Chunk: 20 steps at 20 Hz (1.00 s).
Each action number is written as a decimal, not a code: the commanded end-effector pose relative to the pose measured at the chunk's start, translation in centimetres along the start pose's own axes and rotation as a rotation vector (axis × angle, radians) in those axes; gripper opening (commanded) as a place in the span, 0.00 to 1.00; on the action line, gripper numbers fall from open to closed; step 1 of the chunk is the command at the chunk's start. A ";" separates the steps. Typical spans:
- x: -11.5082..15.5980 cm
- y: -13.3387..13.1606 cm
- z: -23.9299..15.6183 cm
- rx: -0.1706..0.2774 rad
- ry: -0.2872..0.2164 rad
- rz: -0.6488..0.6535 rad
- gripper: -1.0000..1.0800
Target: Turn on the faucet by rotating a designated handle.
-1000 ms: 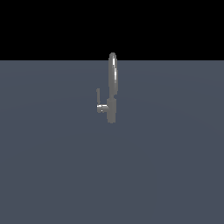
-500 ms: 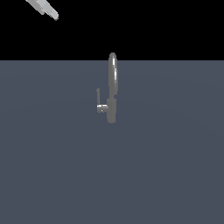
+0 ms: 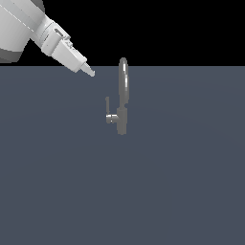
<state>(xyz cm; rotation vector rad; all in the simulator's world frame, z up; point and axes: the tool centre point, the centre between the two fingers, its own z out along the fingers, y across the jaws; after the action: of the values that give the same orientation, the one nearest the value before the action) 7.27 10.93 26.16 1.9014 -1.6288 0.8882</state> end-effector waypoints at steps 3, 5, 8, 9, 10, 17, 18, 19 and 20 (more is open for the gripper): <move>-2.1 -0.3 5.4 -0.054 -0.018 0.041 0.00; -2.8 -0.2 7.2 -0.072 -0.024 0.055 0.00; -3.5 -0.1 9.3 -0.094 -0.031 0.071 0.00; -3.7 0.0 9.8 -0.099 -0.033 0.075 0.00; -3.8 0.0 10.2 -0.104 -0.035 0.079 0.00; -4.1 0.1 10.9 -0.112 -0.038 0.085 0.00; -4.1 0.1 10.9 -0.112 -0.037 0.084 0.00; -4.0 0.4 10.8 -0.112 -0.037 0.084 0.00; -4.0 0.6 10.8 -0.112 -0.037 0.084 0.00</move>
<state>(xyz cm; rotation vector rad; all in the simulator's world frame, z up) 8.37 5.72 15.86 1.7937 -1.7545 0.7818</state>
